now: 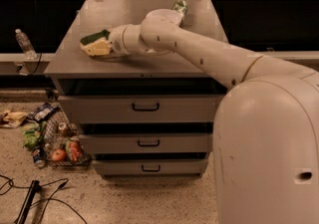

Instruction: Place sponge into white bowl

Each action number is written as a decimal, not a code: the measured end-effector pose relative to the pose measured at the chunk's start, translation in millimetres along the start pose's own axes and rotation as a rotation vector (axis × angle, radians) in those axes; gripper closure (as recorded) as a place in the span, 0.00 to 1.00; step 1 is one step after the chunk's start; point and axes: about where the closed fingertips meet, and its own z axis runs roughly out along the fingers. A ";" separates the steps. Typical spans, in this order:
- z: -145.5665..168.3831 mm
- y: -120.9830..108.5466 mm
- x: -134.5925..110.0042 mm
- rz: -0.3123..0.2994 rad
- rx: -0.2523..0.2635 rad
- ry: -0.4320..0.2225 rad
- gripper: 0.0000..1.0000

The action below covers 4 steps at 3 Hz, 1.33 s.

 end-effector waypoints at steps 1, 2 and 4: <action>-21.0 -27.8 -27.8 -0.028 0.053 -0.074 0.85; -54.2 -55.4 -54.2 -0.065 0.151 -0.107 1.00; -74.5 -67.8 -50.2 -0.073 0.230 -0.070 1.00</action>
Offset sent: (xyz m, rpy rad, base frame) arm 0.0335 -0.1483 0.1111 -0.0444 -0.2257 -0.3188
